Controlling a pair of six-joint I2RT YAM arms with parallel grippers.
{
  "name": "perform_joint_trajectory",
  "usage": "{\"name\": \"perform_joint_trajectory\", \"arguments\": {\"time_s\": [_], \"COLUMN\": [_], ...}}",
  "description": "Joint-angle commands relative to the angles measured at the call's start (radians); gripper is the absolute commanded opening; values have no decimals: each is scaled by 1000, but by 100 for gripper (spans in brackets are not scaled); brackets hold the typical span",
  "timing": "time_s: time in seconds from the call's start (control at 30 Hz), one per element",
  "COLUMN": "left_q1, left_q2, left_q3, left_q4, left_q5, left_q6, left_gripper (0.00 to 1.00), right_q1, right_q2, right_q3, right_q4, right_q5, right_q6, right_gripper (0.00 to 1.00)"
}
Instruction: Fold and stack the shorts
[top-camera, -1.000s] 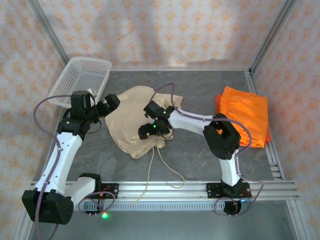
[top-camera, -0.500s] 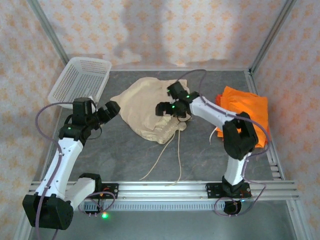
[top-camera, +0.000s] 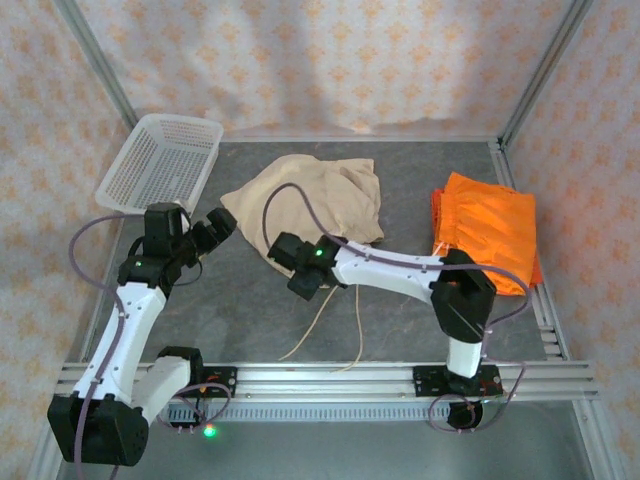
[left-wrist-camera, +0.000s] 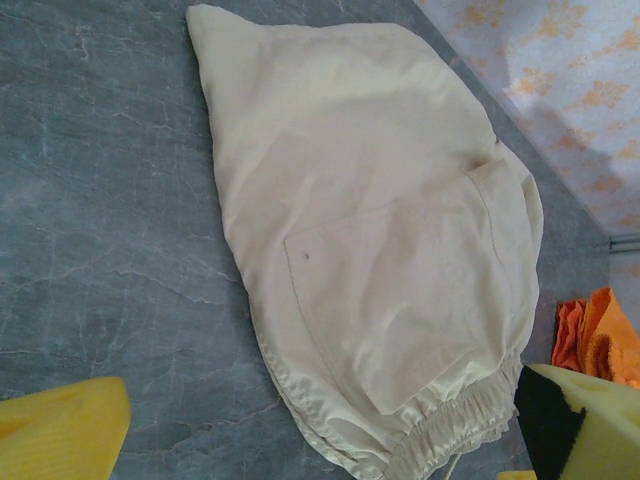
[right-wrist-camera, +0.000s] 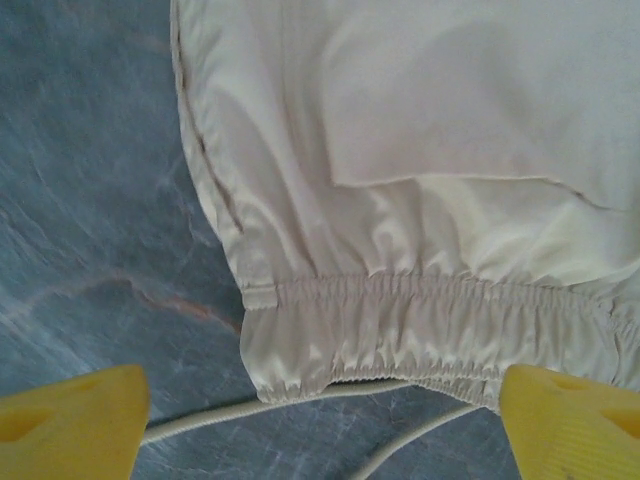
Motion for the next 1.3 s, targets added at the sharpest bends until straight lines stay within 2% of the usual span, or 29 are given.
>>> {"name": "perform_joint_trajectory", "arguments": {"time_s": [0.0, 0.17, 0.43, 0.57, 0.7, 0.77, 0.9, 1.1, 1.27], "left_q1": [12, 24, 30, 31, 30, 31, 31, 29, 12], "left_q2": [-40, -68, -112, -113, -117, -122, -115, -67, -18], "left_q3": [-21, -33, -33, -31, -32, -38, -56, -105, -179], "left_q4": [-8, -22, -54, -66, -84, -79, -49, 20, 139], "left_q5": [-59, -86, -164, -202, -266, -267, -225, -150, -104], "left_q6": [-10, -21, -32, -50, -127, -163, -214, -286, -374], "left_gripper": [100, 100, 100, 100, 100, 100, 100, 100, 100], "right_q1": [13, 23, 23, 23, 17, 5, -44, -127, -151], "right_q2": [50, 114, 198, 203, 157, 112, -14, -246, -345], "right_q3": [-13, -12, -17, -13, -8, -10, -35, -69, -111], "right_q4": [-51, -42, -49, -47, -45, -41, -32, 11, 37], "right_q5": [90, 81, 154, 176, 203, 208, 231, 176, 155], "right_q6": [-43, -41, -39, -37, -34, -33, -35, -27, -26], "right_gripper": [85, 78, 59, 39, 8, 0, 0, 0, 0]}}
